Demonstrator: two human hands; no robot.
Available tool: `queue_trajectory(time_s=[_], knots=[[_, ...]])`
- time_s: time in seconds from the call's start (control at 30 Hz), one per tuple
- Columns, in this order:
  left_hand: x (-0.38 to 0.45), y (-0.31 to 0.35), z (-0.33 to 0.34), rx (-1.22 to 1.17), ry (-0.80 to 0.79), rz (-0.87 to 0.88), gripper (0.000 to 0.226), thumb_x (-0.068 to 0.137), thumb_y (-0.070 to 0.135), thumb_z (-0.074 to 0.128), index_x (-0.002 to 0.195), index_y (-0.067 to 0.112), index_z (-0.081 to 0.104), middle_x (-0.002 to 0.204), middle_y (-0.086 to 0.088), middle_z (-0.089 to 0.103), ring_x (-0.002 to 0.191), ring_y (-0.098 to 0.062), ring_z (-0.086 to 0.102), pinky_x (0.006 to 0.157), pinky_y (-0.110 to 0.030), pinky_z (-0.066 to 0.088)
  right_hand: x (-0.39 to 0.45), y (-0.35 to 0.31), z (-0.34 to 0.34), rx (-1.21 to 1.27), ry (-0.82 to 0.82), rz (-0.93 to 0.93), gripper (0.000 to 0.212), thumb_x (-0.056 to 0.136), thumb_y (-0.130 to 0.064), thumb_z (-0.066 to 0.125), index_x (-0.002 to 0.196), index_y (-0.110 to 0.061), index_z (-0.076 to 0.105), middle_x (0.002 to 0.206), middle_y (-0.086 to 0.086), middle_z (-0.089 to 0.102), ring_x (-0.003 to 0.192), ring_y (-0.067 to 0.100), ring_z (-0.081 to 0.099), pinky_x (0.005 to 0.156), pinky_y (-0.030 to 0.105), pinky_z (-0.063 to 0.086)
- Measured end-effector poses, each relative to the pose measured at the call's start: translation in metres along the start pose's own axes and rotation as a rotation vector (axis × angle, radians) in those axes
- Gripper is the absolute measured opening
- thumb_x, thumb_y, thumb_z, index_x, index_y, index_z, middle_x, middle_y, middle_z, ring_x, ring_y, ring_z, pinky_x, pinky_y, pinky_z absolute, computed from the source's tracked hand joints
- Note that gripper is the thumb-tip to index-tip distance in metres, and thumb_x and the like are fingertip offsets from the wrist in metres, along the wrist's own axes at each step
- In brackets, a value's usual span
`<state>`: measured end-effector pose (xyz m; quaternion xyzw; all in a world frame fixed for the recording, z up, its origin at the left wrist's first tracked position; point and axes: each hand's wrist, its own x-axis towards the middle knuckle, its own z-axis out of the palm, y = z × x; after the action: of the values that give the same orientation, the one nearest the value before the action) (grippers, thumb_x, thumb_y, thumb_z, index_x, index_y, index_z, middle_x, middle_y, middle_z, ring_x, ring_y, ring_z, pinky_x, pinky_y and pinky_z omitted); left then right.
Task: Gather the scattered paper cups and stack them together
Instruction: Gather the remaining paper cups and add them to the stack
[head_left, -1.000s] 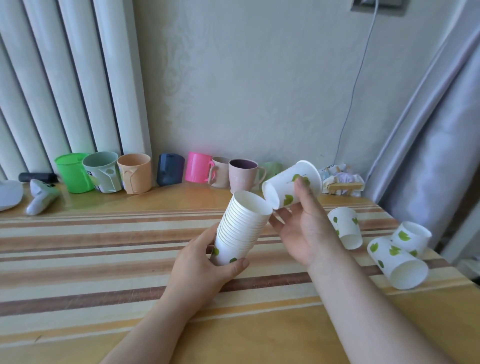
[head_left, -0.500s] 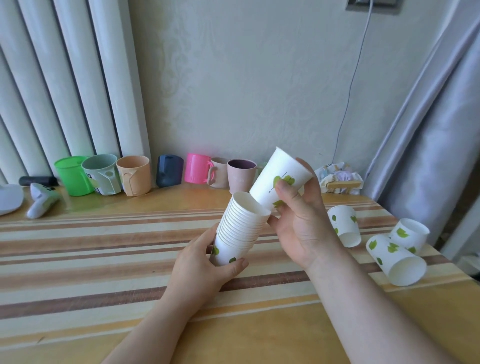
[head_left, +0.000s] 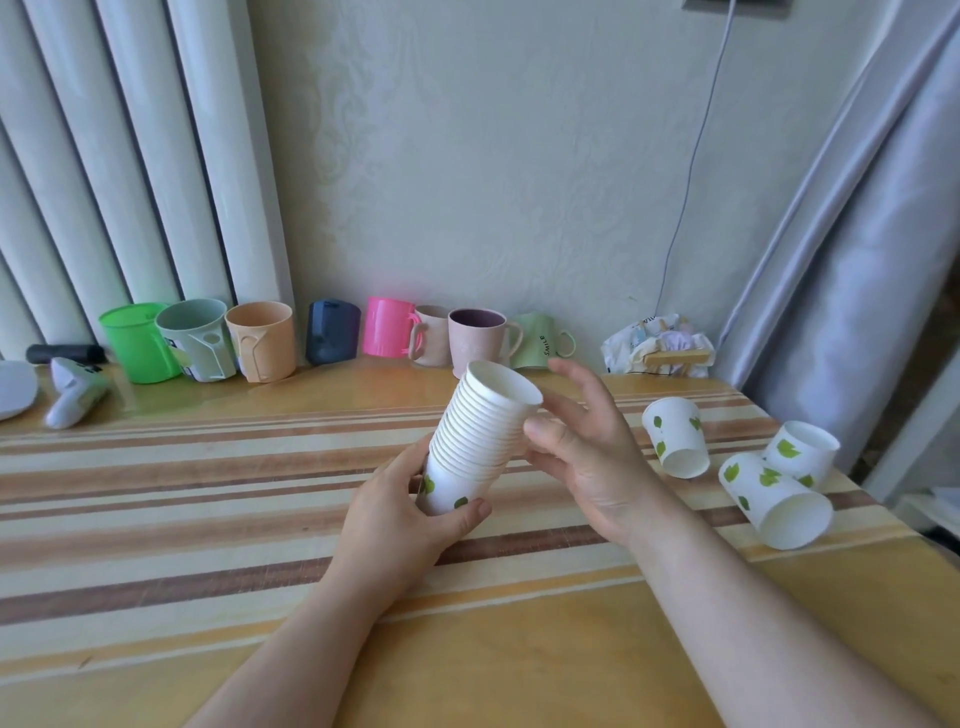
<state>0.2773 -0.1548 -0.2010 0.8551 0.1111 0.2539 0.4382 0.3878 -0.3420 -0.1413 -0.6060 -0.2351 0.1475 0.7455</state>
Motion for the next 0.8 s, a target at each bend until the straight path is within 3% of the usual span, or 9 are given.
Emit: queue_trajectory(time_s=[0.07, 0.13, 0.2, 0.3, 0.43, 0.6, 0.7, 0.8], knots=[[-0.001, 0.000, 0.000, 0.000, -0.025, -0.006, 0.057, 0.071, 0.051, 0.092, 0.112, 0.070, 0.057, 0.107, 0.040, 0.069, 0.104, 0.012, 0.060, 0.082, -0.017, 0.048, 0.001, -0.001, -0.025, -0.283, 0.162, -0.026, 0.050, 0.081, -0.016, 0.083, 0.126, -0.032, 0.068, 0.124, -0.005, 0.075, 0.092, 0.010, 0.071, 0.089, 0.039, 0.056], [-0.003, 0.001, 0.001, -0.017, -0.077, -0.024, 0.052, 0.070, 0.054, 0.093, 0.110, 0.064, 0.061, 0.103, 0.041, 0.068, 0.101, 0.014, 0.059, 0.078, -0.017, 0.047, 0.006, -0.003, -0.057, -0.633, 0.452, -0.078, 0.031, 0.086, -0.010, 0.078, 0.109, -0.030, 0.072, 0.111, -0.005, 0.069, 0.089, 0.016, 0.064, 0.089, 0.039, 0.053], [-0.004, 0.002, 0.001, -0.013, -0.122, -0.036, 0.053, 0.068, 0.058, 0.093, 0.113, 0.059, 0.065, 0.101, 0.040, 0.069, 0.098, 0.008, 0.061, 0.078, -0.018, 0.048, 0.015, -0.007, -0.086, -0.909, 0.611, -0.109, 0.030, 0.087, -0.009, 0.072, 0.111, -0.027, 0.072, 0.122, 0.003, 0.061, 0.115, 0.029, 0.059, 0.104, 0.039, 0.047], [-0.004, 0.002, 0.003, 0.008, -0.144, -0.029, 0.058, 0.067, 0.062, 0.092, 0.118, 0.058, 0.066, 0.098, 0.037, 0.072, 0.097, -0.001, 0.066, 0.081, -0.024, 0.053, 0.031, -0.008, -0.108, -1.112, 0.576, 0.076, 0.052, 0.090, -0.018, 0.070, 0.141, -0.026, 0.063, 0.154, 0.010, 0.040, 0.143, 0.041, 0.036, 0.118, 0.041, 0.034], [-0.003, 0.002, 0.002, 0.002, -0.147, -0.028, 0.050, 0.068, 0.060, 0.093, 0.109, 0.062, 0.065, 0.098, 0.035, 0.072, 0.094, -0.003, 0.067, 0.081, -0.026, 0.055, 0.046, 0.007, -0.110, -1.070, 0.510, 0.217, 0.073, 0.092, -0.024, 0.066, 0.160, -0.031, 0.041, 0.167, 0.007, 0.026, 0.144, 0.044, 0.037, 0.111, 0.046, 0.042], [-0.002, 0.000, 0.003, -0.009, -0.149, -0.032, 0.053, 0.065, 0.065, 0.091, 0.109, 0.068, 0.061, 0.097, 0.032, 0.074, 0.095, -0.004, 0.068, 0.084, -0.031, 0.058, 0.055, 0.021, -0.114, -1.001, 0.636, 0.272, 0.073, 0.097, -0.024, 0.064, 0.163, -0.033, 0.033, 0.163, 0.013, 0.029, 0.137, 0.048, 0.046, 0.105, 0.047, 0.051], [-0.002, 0.000, 0.003, -0.015, -0.144, -0.023, 0.052, 0.065, 0.067, 0.090, 0.109, 0.067, 0.062, 0.098, 0.031, 0.075, 0.095, -0.003, 0.068, 0.083, -0.030, 0.057, 0.054, 0.024, -0.113, -0.885, 0.625, 0.328, 0.082, 0.097, -0.035, 0.069, 0.166, -0.034, 0.025, 0.157, 0.018, 0.042, 0.130, 0.048, 0.056, 0.102, 0.050, 0.055], [-0.002, 0.000, 0.002, -0.012, -0.143, -0.016, 0.051, 0.067, 0.063, 0.091, 0.107, 0.070, 0.060, 0.098, 0.033, 0.074, 0.094, -0.004, 0.068, 0.083, -0.030, 0.058, 0.047, 0.024, -0.101, -0.861, 0.555, 0.350, 0.096, 0.084, -0.044, 0.075, 0.165, -0.037, 0.025, 0.151, 0.010, 0.055, 0.131, 0.042, 0.056, 0.100, 0.044, 0.052]])
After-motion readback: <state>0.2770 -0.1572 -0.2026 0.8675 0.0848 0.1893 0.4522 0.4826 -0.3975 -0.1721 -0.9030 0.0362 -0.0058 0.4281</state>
